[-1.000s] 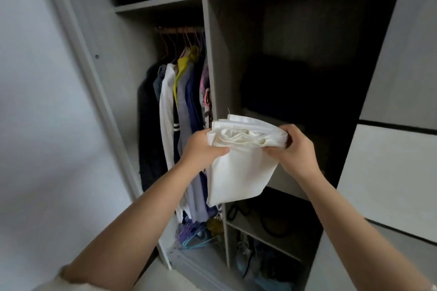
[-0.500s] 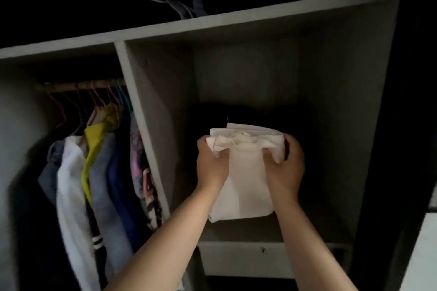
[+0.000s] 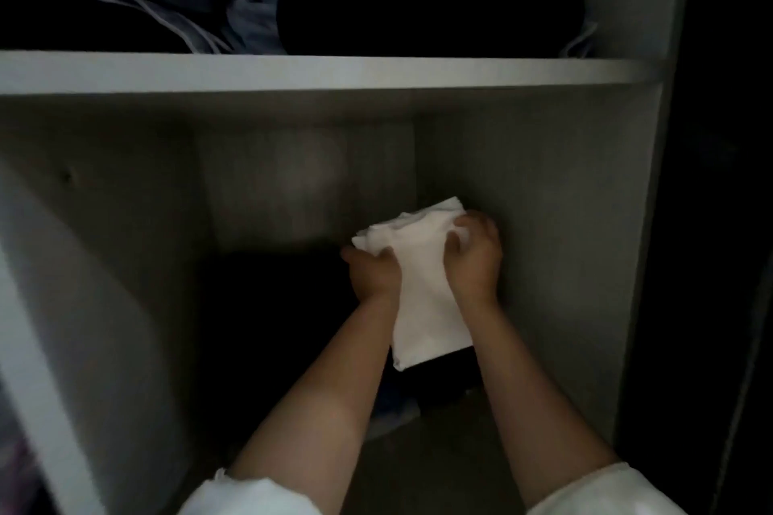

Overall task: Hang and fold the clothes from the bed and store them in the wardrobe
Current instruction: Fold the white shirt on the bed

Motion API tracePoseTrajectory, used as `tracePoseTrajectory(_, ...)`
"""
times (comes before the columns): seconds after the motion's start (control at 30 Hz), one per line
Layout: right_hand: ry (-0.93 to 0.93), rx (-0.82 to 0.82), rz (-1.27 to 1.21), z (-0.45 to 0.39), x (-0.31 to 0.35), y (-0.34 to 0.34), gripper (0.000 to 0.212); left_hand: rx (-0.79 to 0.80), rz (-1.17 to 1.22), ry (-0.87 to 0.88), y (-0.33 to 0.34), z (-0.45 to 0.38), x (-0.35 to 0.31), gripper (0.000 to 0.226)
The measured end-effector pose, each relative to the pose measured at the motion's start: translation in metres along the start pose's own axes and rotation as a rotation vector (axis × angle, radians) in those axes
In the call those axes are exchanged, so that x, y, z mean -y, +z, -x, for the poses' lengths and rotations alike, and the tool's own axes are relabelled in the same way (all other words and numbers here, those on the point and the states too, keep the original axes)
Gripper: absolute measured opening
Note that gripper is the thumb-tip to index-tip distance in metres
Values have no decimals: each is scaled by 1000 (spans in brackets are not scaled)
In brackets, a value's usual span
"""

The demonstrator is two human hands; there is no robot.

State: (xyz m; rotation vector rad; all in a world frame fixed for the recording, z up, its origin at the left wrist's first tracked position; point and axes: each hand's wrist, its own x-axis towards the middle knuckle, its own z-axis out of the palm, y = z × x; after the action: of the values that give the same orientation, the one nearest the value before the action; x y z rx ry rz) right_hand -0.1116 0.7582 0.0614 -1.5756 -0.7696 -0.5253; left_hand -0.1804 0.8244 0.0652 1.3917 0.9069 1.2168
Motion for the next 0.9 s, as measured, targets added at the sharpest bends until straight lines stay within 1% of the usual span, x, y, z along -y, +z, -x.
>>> tracePoseTrajectory(0.07, -47, 158, 68, -21, -15, 19, 38, 34, -97, 33, 14, -29, 4, 58)
tracePoseTrajectory(0.1, -50, 276, 130, -24, -25, 26, 44, 59, -238, 75, 15, -37, 8, 62)
tracePoseTrajectory(0.17, -61, 529, 417, -22, -47, 44, 50, 107, -599, 246, 13, -55, 24, 61)
tracePoseTrajectory(0.2, -68, 643, 587, -16, -54, 49, 49, 168, -792, 353, 9, -60, 32, 56)
tracePoseTrajectory(0.23, -66, 730, 705, -5, -60, 52, 49, 249, -993, 435, 1, -60, 42, 53)
tracePoseTrajectory(0.27, -57, 756, 759, 1, -62, 53, 48, 329, -1182, 510, -4, -59, 47, 52)
tracePoseTrajectory(0.3, -41, 766, 769, 9, -63, 55, 49, 397, -1327, 537, -10, -58, 54, 54)
tracePoseTrajectory(0.37, -29, 755, 771, 15, -62, 57, 53, 452, -1482, 507, -21, -54, 59, 58)
tracePoseTrajectory(0.43, -32, 761, 751, 15, -60, 57, 49, 461, -1573, 479, -31, -49, 60, 57)
tracePoseTrajectory(0.5, -132, 813, 704, 17, -57, 57, 50, 449, -1629, 443, -41, -43, 61, 54)
tracePoseTrajectory(0.57, -269, 872, 671, 20, -56, 63, 55, 415, -1599, 381, -52, -42, 64, 53)
tracePoseTrajectory(0.6, -273, 896, 683, 20, -57, 66, 53, 410, -1573, 342, -56, -41, 65, 54)
tracePoseTrajectory(0.67, -201, 911, 723, 19, -61, 74, 48, 424, -1525, 270, -63, -40, 66, 58)
tracePoseTrajectory(0.73, -137, 919, 762, 13, -65, 79, 50, 459, -1488, 222, -65, -39, 65, 60)
tracePoseTrajectory(0.83, -57, 975, 767, 0, -71, 91, 53, 488, -1481, 198, -69, -37, 64, 61)
tracePoseTrajectory(0.9, -60, 996, 813, 2, -74, 100, 54, 495, -1472, 193, -71, -38, 66, 60)
